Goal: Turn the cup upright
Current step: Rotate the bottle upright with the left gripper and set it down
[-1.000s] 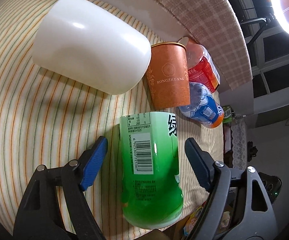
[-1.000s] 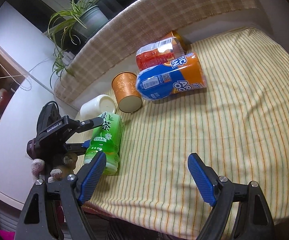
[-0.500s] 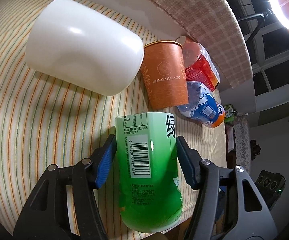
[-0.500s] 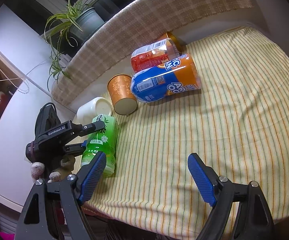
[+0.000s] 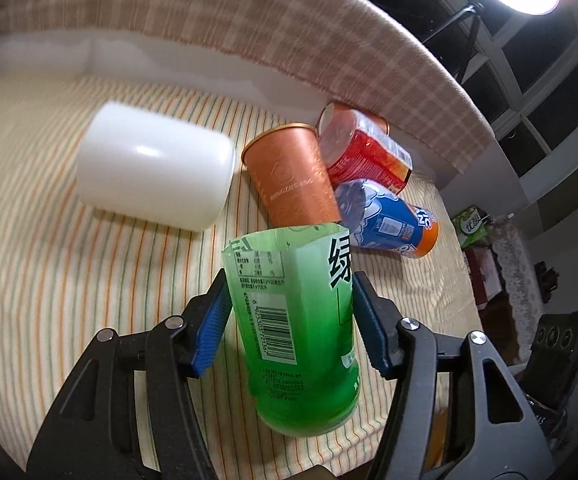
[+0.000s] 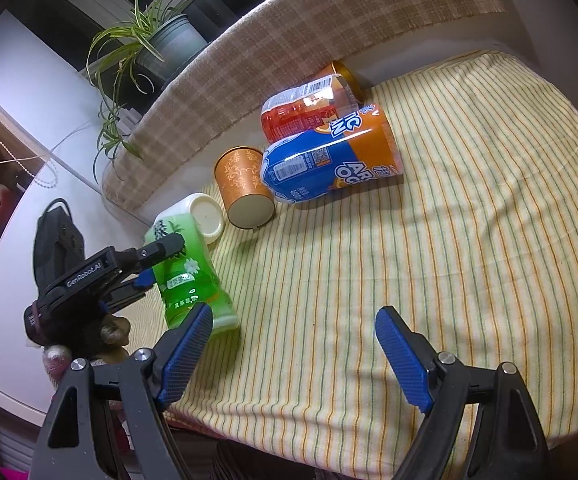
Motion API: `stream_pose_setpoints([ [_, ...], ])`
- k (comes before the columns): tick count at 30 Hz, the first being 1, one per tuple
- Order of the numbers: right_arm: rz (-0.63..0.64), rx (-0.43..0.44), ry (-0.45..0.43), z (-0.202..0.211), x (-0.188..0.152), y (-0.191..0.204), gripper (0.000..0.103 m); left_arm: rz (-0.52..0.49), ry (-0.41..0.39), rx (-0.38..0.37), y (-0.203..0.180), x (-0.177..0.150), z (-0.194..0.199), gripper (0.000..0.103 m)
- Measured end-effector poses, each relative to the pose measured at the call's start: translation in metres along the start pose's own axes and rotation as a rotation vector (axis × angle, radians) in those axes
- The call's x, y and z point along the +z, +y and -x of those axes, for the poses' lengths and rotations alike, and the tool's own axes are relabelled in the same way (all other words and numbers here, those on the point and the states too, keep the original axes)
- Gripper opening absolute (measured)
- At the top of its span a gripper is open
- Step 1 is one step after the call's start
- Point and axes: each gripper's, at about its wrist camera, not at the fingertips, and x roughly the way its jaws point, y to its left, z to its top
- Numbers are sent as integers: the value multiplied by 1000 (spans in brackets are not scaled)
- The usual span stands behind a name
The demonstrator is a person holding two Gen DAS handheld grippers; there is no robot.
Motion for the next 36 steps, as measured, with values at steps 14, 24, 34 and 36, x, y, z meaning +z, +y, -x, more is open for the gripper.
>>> stream_pose_setpoints([
  [14,-21,-3,-7,4,0,-7,86,-303,-189,185,-55,-21,7,60],
  [24,-28,-3,-20,10,1,-9,86,-378,-208,195,-66,-40,9,60],
  [34,-12,-3,-27,12,2,-2,86,-359,-147,134,-59,-48,14,75],
  [36,-9,-4,-28,12,2,-1,86,-348,-133,127,-57,-49,15,78],
])
